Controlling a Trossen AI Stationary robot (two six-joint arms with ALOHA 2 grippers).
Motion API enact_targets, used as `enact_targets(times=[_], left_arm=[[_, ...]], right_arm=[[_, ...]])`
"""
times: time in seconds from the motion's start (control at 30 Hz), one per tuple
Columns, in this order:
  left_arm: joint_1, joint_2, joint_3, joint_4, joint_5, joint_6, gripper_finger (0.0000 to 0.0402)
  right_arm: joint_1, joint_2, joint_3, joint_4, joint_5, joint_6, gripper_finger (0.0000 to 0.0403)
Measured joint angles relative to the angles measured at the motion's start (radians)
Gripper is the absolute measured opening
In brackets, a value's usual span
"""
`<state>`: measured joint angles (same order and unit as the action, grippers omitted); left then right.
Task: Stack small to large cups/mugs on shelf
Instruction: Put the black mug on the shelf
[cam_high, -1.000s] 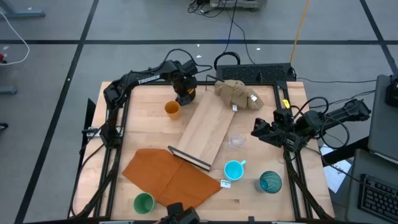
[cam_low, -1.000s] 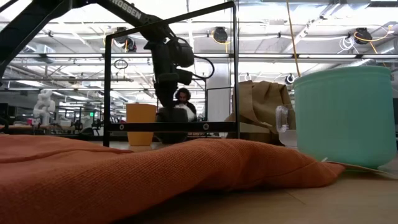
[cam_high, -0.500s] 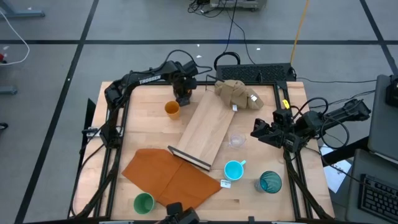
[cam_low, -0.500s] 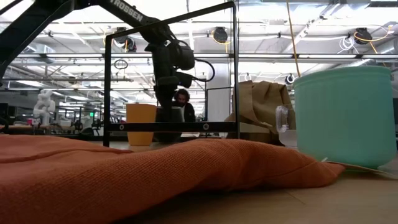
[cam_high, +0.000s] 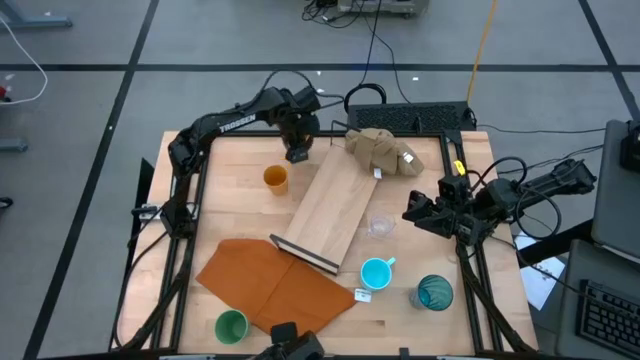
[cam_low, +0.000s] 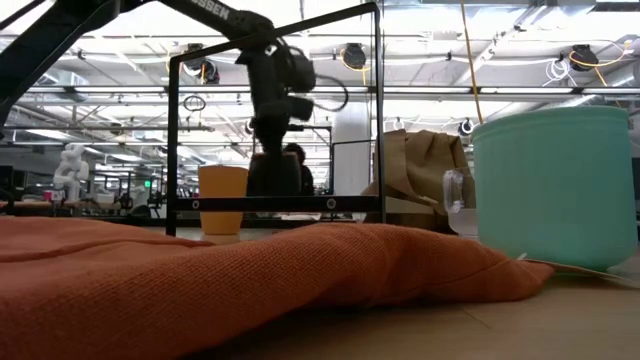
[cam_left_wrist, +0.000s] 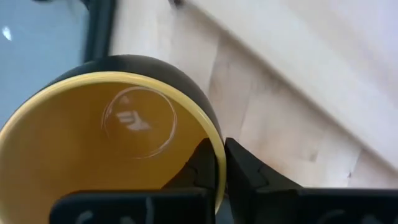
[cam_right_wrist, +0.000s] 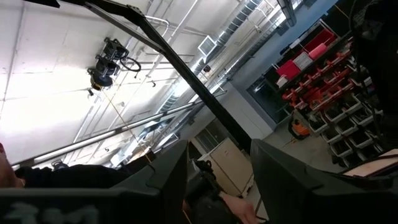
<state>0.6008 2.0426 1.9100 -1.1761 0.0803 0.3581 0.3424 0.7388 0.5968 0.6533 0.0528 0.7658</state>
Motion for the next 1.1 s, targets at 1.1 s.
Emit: enact_targets(times=[1.1], left_arm=[[-0.195, -0.003, 0.193, -0.09, 0.245, -0.283, 0.0013]], right_arm=[[0.0, 0.0, 0.0, 0.001, -0.003, -0.067, 0.0167]])
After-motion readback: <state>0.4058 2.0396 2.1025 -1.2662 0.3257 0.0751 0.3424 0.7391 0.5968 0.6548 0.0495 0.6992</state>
